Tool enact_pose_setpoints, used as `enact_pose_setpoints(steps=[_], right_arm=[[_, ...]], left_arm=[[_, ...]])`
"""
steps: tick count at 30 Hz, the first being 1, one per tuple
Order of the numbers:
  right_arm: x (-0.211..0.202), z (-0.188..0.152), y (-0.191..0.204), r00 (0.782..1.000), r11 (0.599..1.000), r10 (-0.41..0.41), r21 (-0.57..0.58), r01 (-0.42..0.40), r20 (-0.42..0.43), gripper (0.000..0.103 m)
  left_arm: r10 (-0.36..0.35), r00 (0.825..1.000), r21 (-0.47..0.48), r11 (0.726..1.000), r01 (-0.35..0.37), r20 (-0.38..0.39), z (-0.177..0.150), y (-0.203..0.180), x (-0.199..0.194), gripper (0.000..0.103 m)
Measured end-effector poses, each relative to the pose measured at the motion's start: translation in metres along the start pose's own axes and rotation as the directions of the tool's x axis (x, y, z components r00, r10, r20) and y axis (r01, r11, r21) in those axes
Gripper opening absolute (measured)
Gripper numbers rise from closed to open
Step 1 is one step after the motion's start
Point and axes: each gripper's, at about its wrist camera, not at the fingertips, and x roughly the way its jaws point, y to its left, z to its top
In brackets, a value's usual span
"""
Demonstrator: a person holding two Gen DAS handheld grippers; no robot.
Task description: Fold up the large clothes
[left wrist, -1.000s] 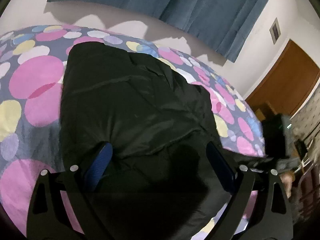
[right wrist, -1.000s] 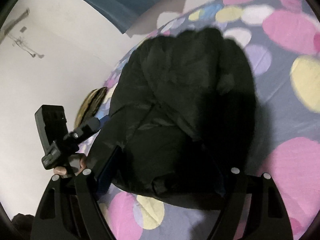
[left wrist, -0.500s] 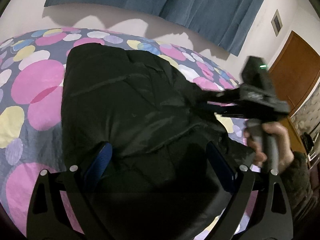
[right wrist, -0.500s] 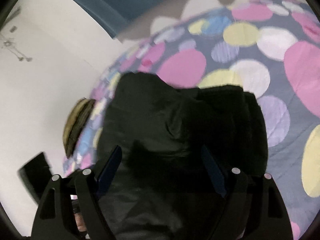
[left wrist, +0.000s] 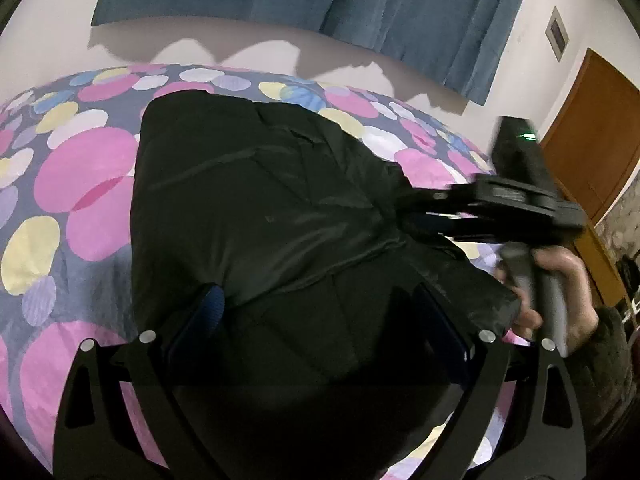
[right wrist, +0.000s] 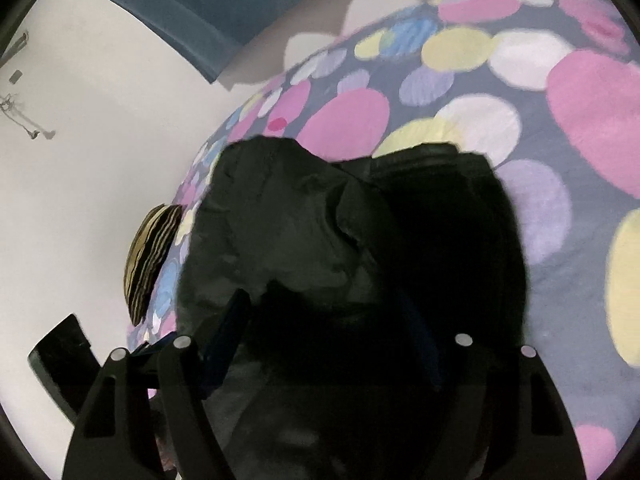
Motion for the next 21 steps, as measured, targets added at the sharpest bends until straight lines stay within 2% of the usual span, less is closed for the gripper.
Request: enact_pose_setpoints(steps=[3,6,8,11,14,21], right_arm=[[-0.024,-0.016,0.016,0.998,0.998,0.061,-0.032,-0.06,0.028,0.074],[-0.039,-0.04,0.031,0.995,0.992,0.101,-0.077,-0.1,0.009,0.075],[-0.038,-0.054,0.029,0.995,0.993,0.093,-0.069,-0.095,-0.025,0.075],[-0.023,-0.067,0.008,0.998,0.999,-0.011,-0.041,0.009,-0.057,0.074],[-0.006,-0.075,-0.013,0.996,0.998,0.056,0.024,-0.054,-0.073,0.075],[-0.011,-0.079,-0.016,0.996,0.996,0.083,0.011,-0.083,-0.039,0.074]], left_arm=[[-0.013,1.0,-0.01,1.0,0.013,0.003,-0.001,0.002,-0.002,0.094],[-0.01,1.0,-0.01,1.0,0.01,0.002,-0.001,0.002,-0.002,0.094],[-0.011,1.0,-0.012,1.0,0.011,0.001,-0.001,0.002,-0.001,0.094],[-0.022,1.0,-0.019,1.0,0.022,0.002,-0.001,0.002,-0.001,0.094],[-0.034,0.999,-0.025,0.999,0.034,0.0,0.0,0.004,0.002,0.094],[-0.02,1.0,-0.01,1.0,0.02,0.008,-0.001,0.003,0.004,0.094]])
